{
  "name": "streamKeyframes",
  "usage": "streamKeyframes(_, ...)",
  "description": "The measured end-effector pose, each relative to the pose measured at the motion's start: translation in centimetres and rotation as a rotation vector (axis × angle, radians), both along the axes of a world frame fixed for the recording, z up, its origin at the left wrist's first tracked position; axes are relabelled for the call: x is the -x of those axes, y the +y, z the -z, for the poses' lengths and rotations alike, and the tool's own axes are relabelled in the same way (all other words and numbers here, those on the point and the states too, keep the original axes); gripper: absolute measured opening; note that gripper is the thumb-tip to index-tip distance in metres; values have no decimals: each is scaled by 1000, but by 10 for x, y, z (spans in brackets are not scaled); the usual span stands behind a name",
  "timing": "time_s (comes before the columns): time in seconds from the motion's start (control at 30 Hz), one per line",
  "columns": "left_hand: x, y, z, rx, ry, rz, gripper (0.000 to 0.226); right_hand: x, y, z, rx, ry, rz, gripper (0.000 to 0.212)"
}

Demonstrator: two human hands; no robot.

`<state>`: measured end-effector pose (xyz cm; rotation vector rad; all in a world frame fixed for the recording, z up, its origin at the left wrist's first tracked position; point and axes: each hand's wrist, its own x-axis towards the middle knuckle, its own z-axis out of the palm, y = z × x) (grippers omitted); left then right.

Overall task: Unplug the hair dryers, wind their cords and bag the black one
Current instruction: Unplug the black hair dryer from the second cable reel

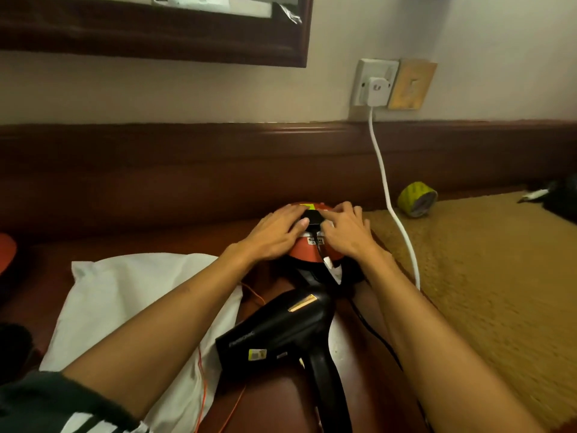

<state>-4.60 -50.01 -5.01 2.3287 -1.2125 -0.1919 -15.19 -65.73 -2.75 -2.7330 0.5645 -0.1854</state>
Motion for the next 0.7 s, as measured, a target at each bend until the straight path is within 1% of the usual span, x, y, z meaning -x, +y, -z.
streamKeyframes(0.1,-4,4,-4,-5,60,48,70,-4,-9,-17,-129,79,21,49)
streamKeyframes(0.2,-5,7,-8,-36,108,67,75,-5,-6,-29,-219,134,20,55)
streamKeyframes(0.27,-4,6,-7,-23,133,53,80,-7,9,-32,-261,35,56,63)
streamKeyframes(0.3,-4,6,-6,-21,148,42,81,-9,18,-31,-267,-26,71,59)
streamKeyframes(0.37,-1,6,-6,-14,202,25,80,-11,34,-26,-184,-89,82,46)
streamKeyframes(0.47,-3,7,-5,-34,211,40,80,-14,49,-22,-32,-79,138,54)
streamKeyframes(0.53,-6,8,-3,-40,200,39,78,-18,54,-19,36,-68,160,51)
streamKeyframes(0.57,-6,9,-2,-47,190,41,81,-19,57,-20,65,-73,172,49)
streamKeyframes(0.63,-5,11,-3,-44,168,60,85,-21,57,-24,80,-117,190,48)
streamKeyframes(0.7,-3,12,-4,-32,150,85,81,-20,52,-36,-22,-199,214,43)
